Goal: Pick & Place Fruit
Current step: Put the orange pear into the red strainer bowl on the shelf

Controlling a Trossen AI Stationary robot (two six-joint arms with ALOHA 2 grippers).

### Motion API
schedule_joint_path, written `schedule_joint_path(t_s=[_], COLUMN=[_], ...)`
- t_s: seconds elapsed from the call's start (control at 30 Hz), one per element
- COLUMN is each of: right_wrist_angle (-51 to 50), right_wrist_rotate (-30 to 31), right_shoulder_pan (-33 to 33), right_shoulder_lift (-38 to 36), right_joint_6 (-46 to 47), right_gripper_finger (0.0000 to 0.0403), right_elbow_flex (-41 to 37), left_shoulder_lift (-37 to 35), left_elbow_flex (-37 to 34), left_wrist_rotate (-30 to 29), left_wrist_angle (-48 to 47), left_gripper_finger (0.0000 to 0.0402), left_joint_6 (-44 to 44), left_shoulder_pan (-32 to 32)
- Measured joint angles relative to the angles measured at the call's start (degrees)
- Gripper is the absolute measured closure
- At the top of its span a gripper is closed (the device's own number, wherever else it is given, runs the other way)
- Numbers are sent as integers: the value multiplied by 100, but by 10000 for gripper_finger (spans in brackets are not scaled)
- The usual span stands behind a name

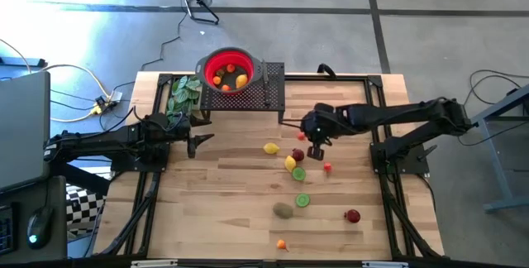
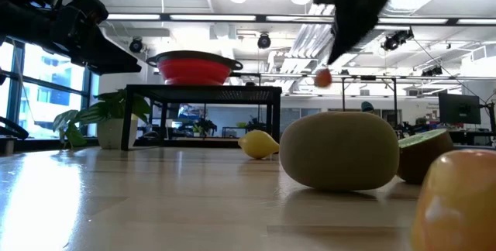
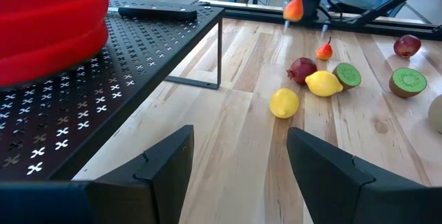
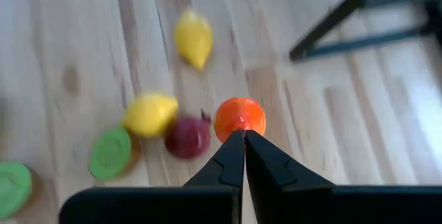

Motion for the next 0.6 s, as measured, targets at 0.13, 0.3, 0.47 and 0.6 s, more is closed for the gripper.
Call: schedule_joint_path(t_s=[0.13, 0.3, 0.47, 0.6], right_wrist_angle=[198, 996, 2201, 3268], right_wrist_rotate=[0, -1, -9, -26], right_shoulder_pan=[0, -81, -302, -526], right_shoulder_lift=[0, -1, 61, 295], right_joint_6=[-275, -843, -1521, -1881], right_gripper_finger=[399, 399, 399, 399], right_elbow_flex=[444, 854, 900, 900], left_shoulder_lift=[0, 1, 0, 1], left_elbow_flex=[0, 0, 0, 0], left_wrist_rotate=[0, 0, 2, 2], left_wrist_angle=[0, 0, 0, 13], left_gripper_finger=[174, 174, 174, 174], left_joint_6=[0, 0, 0, 1], left_shoulder_pan=[0, 0, 0, 0])
